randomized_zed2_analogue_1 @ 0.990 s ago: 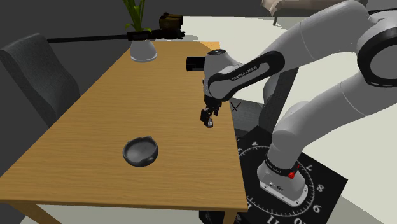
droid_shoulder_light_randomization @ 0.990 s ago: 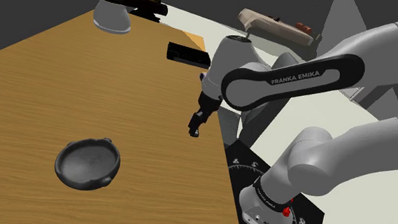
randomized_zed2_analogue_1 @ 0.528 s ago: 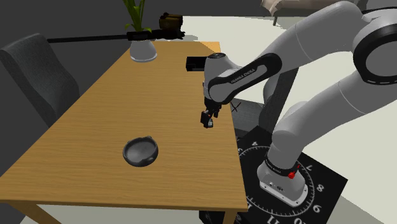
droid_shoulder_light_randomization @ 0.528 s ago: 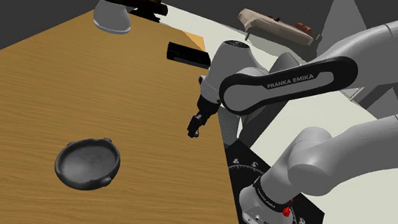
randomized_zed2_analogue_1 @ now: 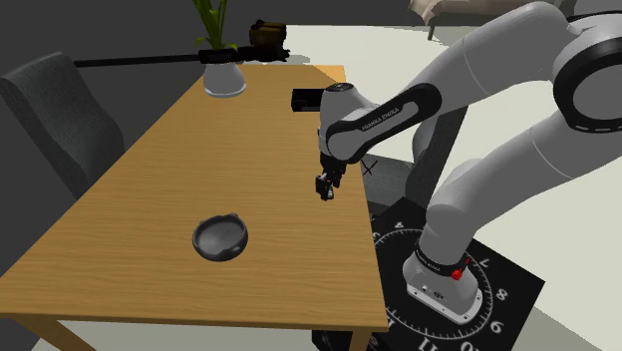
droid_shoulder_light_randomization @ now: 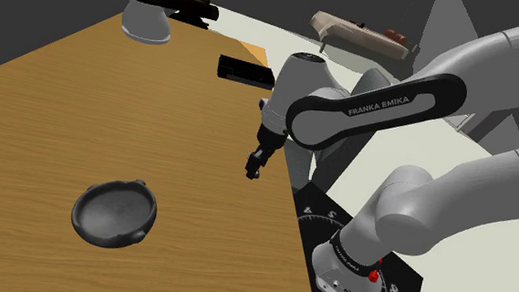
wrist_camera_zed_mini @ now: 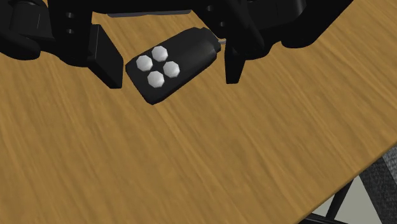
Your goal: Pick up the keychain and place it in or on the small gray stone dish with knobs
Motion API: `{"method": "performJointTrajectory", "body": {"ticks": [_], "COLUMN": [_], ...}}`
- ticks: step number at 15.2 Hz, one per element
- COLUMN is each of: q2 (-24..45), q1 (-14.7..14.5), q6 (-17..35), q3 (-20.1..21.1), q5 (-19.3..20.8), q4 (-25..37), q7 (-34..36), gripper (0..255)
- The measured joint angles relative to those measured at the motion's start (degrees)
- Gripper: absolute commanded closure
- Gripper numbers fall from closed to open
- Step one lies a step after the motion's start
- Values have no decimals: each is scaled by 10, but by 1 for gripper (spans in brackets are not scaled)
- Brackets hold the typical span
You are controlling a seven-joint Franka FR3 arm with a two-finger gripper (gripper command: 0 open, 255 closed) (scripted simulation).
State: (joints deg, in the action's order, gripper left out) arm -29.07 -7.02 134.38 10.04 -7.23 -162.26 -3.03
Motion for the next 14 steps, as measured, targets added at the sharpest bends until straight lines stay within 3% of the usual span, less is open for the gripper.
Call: {"method": "performJointTrajectory", "body": {"ticks": [5,14], "q2": [-3,-52], "q1": [0,1], "q6": [-5,-92], "q3": [0,-8], "q5": [0,5], "q4": [2,40], "q7": [0,-1], "gripper": [255,255]}}
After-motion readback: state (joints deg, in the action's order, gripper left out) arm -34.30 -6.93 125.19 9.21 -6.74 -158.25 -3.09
